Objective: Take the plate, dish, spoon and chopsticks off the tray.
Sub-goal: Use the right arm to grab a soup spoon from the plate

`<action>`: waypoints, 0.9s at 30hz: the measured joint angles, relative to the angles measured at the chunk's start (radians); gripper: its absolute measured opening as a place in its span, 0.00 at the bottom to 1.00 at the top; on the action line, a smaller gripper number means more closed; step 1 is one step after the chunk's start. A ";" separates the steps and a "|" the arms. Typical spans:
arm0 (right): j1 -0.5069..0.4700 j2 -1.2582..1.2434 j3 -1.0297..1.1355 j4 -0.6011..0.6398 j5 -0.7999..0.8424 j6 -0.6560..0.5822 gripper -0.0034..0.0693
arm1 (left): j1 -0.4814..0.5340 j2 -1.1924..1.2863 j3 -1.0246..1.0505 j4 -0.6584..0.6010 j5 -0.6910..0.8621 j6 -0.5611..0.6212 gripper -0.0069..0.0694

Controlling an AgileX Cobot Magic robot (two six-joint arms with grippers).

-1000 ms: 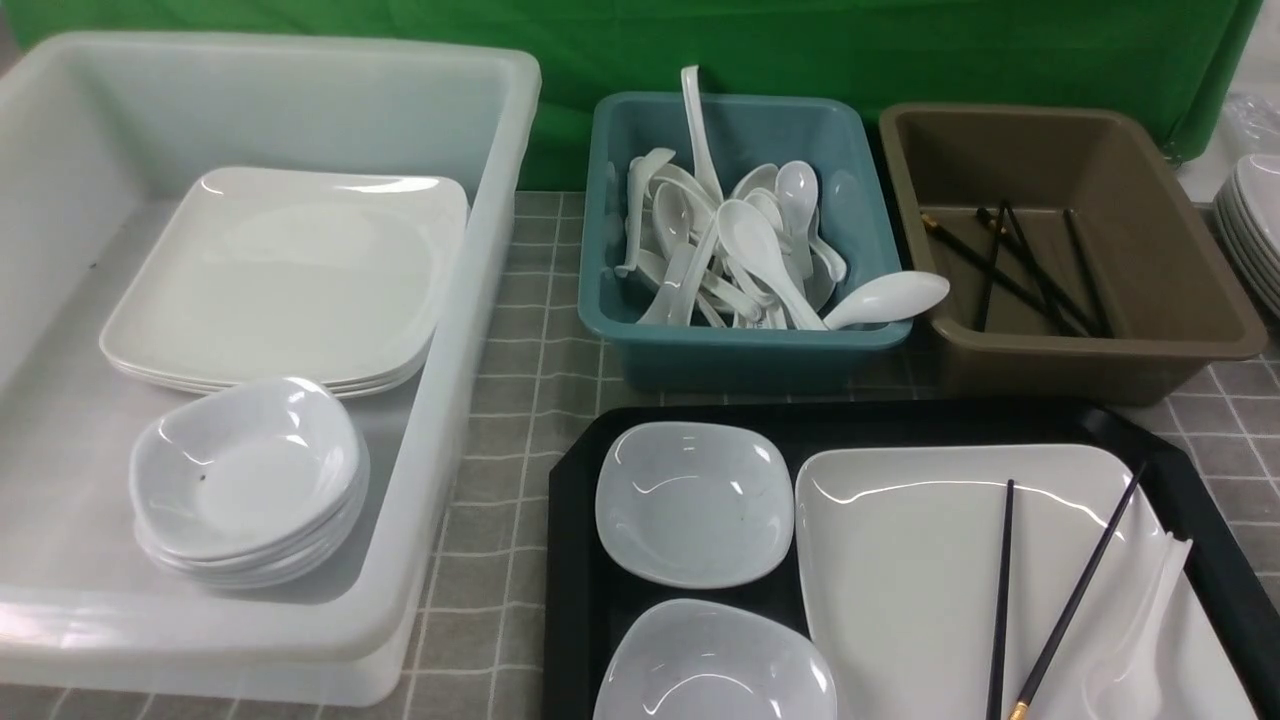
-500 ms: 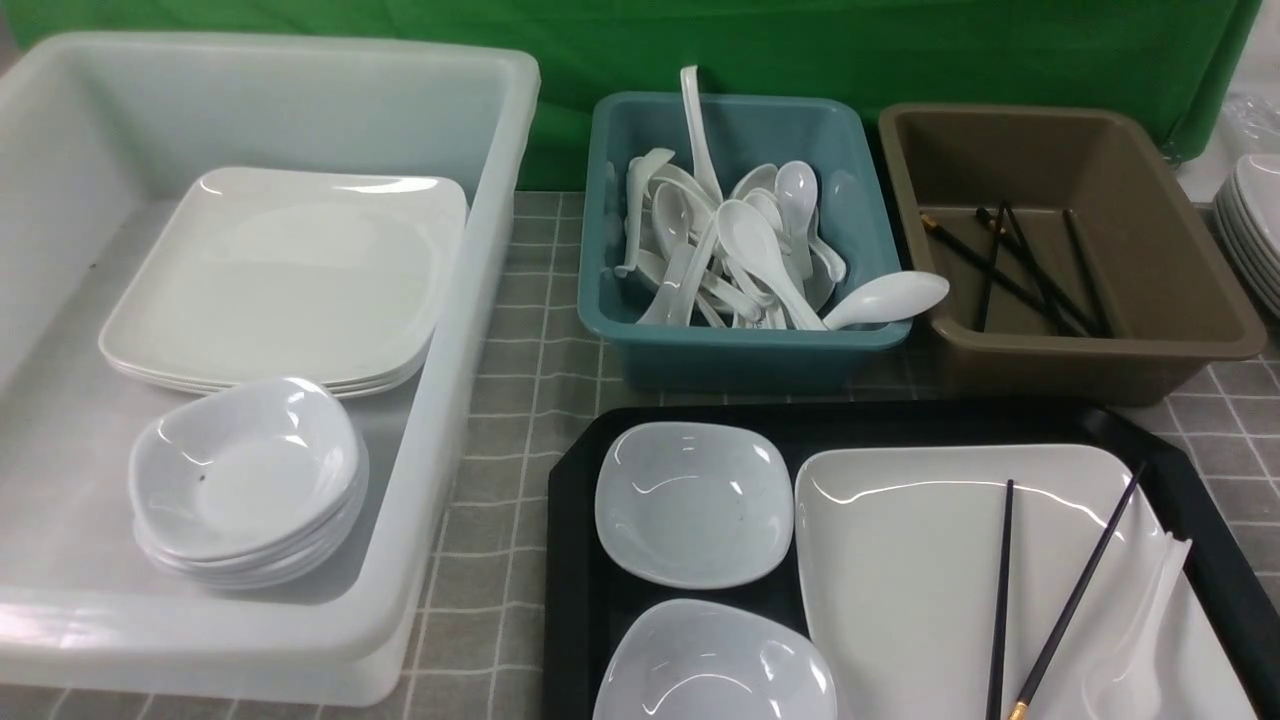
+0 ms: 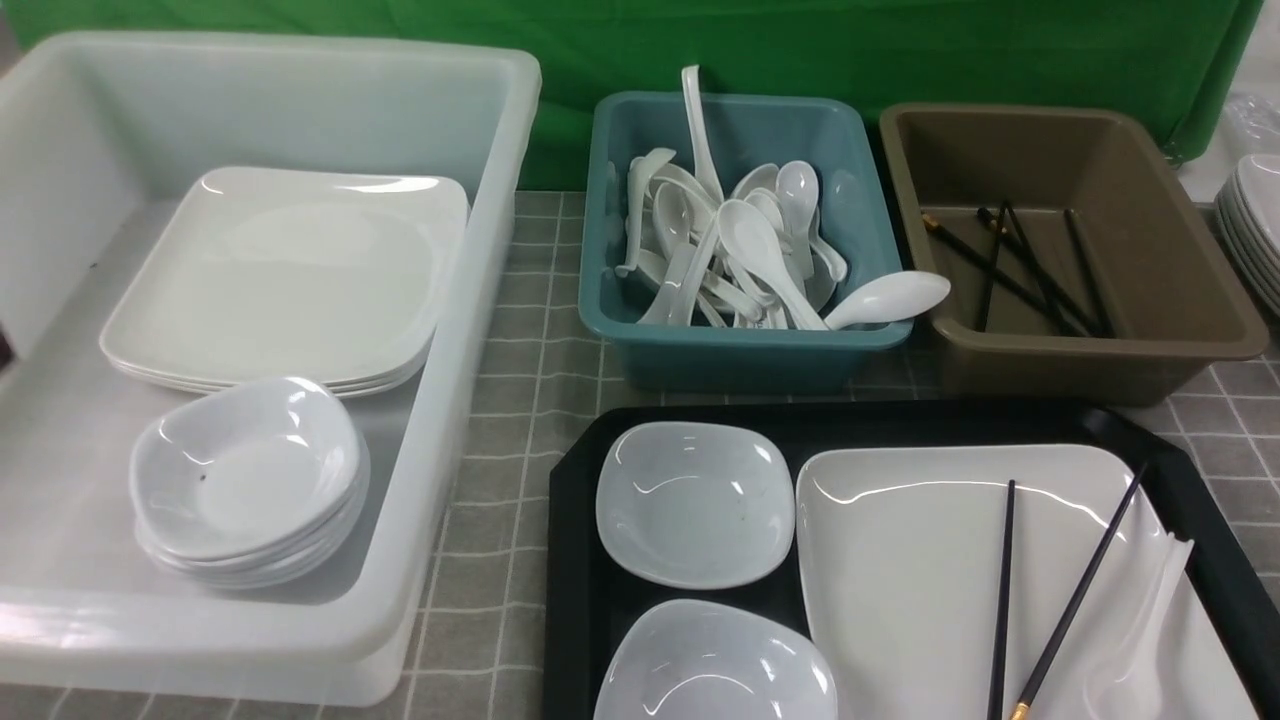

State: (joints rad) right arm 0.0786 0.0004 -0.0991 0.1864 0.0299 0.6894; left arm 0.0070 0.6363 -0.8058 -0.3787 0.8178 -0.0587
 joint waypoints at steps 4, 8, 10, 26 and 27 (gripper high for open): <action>0.093 0.078 -0.216 0.000 0.238 -0.141 0.38 | 0.000 0.162 -0.003 -0.092 0.081 0.126 0.12; 0.181 0.281 -0.428 -0.001 0.525 -0.270 0.36 | 0.000 0.306 -0.004 -0.136 0.084 0.202 0.12; 0.228 0.459 -0.520 -0.001 0.685 -0.348 0.34 | 0.000 0.373 -0.004 -0.140 0.079 0.237 0.10; 0.272 1.307 -0.778 -0.276 0.804 -0.387 0.85 | -0.042 0.413 -0.005 -0.101 0.141 0.303 0.09; 0.271 1.330 -0.792 -0.285 0.806 -0.386 0.86 | -0.058 0.413 -0.005 -0.098 0.141 0.303 0.09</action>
State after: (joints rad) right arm 0.3496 1.3300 -0.8914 -0.0990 0.8358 0.3035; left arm -0.0507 1.0495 -0.8105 -0.4763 0.9584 0.2441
